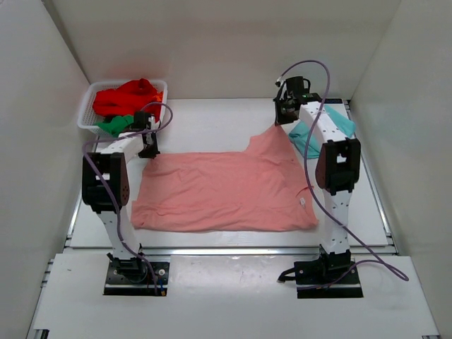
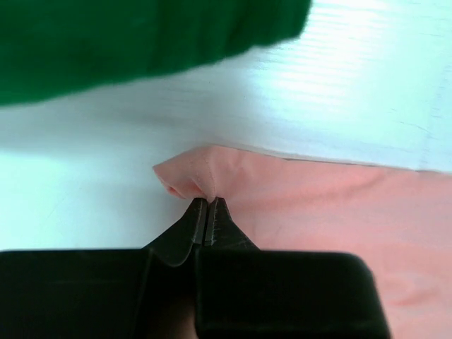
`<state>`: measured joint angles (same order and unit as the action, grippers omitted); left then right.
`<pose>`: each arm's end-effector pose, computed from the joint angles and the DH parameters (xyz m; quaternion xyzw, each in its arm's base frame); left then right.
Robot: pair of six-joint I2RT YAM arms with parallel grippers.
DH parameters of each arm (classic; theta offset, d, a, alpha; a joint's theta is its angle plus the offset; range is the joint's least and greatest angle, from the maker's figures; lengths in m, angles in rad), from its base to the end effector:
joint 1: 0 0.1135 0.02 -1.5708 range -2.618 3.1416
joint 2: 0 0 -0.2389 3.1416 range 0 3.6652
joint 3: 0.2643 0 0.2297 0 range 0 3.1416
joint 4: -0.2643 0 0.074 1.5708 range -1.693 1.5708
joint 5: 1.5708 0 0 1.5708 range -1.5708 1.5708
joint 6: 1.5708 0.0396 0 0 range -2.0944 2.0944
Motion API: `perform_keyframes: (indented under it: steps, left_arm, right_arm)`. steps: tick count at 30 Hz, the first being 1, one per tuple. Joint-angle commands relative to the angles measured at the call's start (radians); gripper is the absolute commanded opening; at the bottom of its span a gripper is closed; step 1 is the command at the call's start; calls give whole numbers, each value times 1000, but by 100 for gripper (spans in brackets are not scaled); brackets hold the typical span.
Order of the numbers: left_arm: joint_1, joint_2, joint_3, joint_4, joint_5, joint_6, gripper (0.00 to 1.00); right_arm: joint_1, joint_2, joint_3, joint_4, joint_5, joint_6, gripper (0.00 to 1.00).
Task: Fold and stack the t-shirts
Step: Fold the other side of the tshirt into a rectangle
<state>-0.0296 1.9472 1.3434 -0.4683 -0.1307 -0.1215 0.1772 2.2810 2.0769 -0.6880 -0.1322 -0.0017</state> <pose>0.3786 -0.0060 0.1597 -0.0605 0.9652 0.0445 0.2503 0.4678 0.0891 0.2203 -0.1059 0.9352 0.0911 0.3254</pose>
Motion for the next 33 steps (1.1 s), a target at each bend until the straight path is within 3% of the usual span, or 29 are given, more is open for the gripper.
perform_keyframes:
  steps: [1, 7, 16, 23, 33]
  left_arm:
    - [13, -125, -50, 30, 34, -1, 0]
    - [17, -232, -162, 40, 40, 8, 0]
    - [28, -436, -305, 1, 34, 23, 0]
    - [11, -560, -394, -72, 5, 25, 0]
    - [0, -606, -487, -105, -27, 28, 0]
  right_arm:
    - [27, -219, -76, 61, 16, -27, 0]
    - [59, -492, -499, 162, 5, -3, 0]
    - [68, -862, -911, 208, -27, 94, 0]
    - [47, -1031, -1086, 200, -49, 127, 0]
    - [56, -1209, -1242, 171, -70, 175, 0]
